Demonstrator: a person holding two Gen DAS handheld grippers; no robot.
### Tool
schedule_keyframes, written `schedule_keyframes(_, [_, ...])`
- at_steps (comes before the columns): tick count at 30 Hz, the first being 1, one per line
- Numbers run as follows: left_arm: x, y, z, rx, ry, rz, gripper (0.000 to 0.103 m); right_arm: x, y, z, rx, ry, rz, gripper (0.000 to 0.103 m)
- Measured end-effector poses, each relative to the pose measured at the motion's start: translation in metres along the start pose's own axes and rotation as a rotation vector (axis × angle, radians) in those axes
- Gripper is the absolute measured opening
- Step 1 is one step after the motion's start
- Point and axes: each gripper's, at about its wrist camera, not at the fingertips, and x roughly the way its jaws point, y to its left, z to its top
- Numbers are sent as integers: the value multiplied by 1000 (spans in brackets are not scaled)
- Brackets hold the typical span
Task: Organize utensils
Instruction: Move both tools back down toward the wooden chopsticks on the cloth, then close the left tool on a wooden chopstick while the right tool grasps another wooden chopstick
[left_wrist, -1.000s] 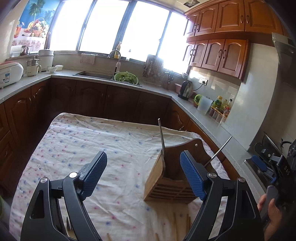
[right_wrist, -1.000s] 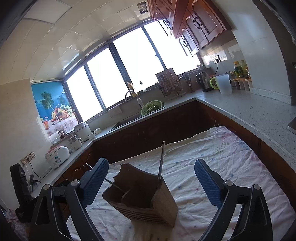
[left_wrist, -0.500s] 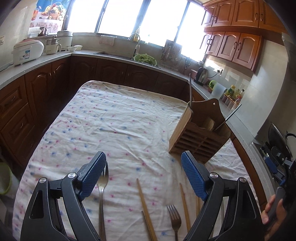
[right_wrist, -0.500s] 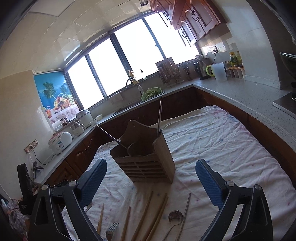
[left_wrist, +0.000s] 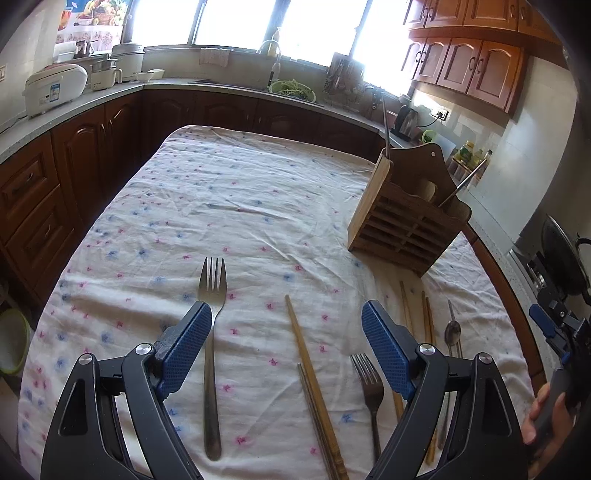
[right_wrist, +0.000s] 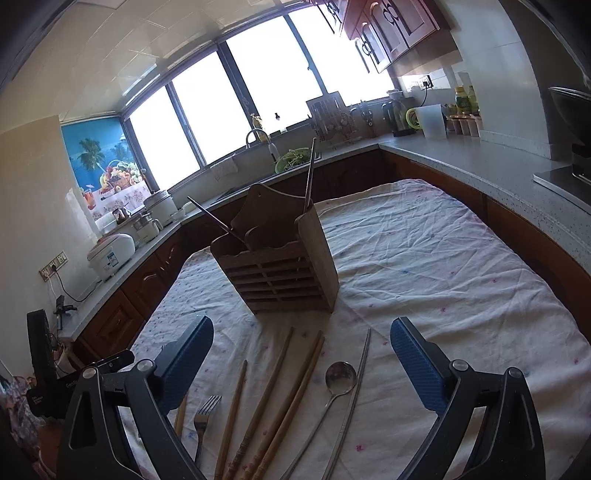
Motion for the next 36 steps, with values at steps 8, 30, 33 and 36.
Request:
schedule_keyframes(8, [12,-3,-6,36,36,26,85,18,7,-11,-23,52,-1,98])
schedule_keyframes(30, [82,-13,1,115,257,38,37,127,33,-25,-72,316,5,42])
schedule_keyframes(33, [91,-13,1,124,281,38,36,139,33,-25,-75,339,-8,41])
schedule_keyframes(36, [104,-14,-2,132,312,43,35,153,34,-25,-94,368,-41,39])
